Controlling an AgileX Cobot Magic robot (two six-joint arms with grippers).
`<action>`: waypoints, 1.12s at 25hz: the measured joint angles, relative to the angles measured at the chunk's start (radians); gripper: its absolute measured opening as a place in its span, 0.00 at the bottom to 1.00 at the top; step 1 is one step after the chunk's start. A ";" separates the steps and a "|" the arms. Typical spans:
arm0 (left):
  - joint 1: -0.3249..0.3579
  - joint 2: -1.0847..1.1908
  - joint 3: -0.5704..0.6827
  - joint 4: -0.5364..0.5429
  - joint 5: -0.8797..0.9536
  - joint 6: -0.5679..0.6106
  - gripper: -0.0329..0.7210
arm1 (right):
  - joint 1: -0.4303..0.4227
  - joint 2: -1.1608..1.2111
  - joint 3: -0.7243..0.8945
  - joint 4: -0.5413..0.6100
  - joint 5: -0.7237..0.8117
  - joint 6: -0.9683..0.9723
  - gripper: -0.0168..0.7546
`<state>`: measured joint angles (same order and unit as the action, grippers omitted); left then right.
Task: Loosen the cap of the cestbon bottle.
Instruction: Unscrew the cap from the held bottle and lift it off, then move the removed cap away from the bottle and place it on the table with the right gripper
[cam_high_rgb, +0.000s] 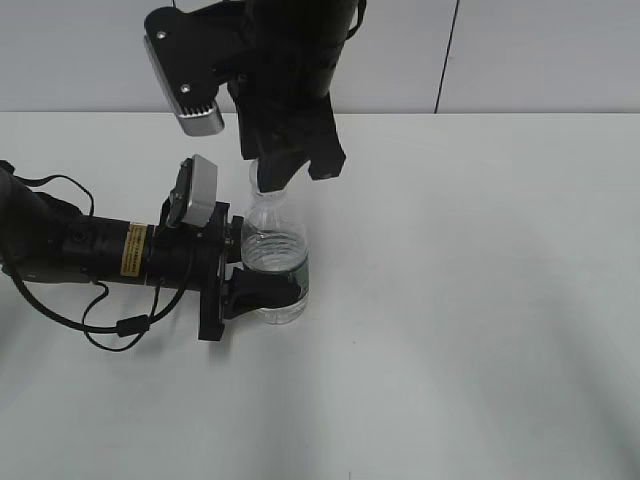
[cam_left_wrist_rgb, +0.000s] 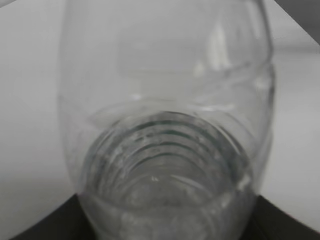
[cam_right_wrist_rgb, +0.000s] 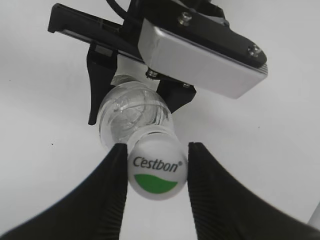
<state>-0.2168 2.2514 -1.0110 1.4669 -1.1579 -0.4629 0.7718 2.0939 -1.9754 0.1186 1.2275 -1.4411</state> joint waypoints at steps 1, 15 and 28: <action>0.000 0.000 0.000 0.001 -0.001 0.001 0.53 | 0.000 -0.006 0.003 0.002 0.001 0.012 0.40; 0.000 0.000 0.000 0.026 -0.012 0.007 0.53 | 0.000 -0.085 0.006 0.011 0.000 1.147 0.40; 0.000 0.000 0.000 0.027 -0.013 0.007 0.53 | -0.104 -0.094 0.006 -0.039 0.000 1.503 0.40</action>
<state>-0.2168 2.2514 -1.0110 1.4944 -1.1708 -0.4561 0.6679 1.9996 -1.9697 0.0798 1.2277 0.0623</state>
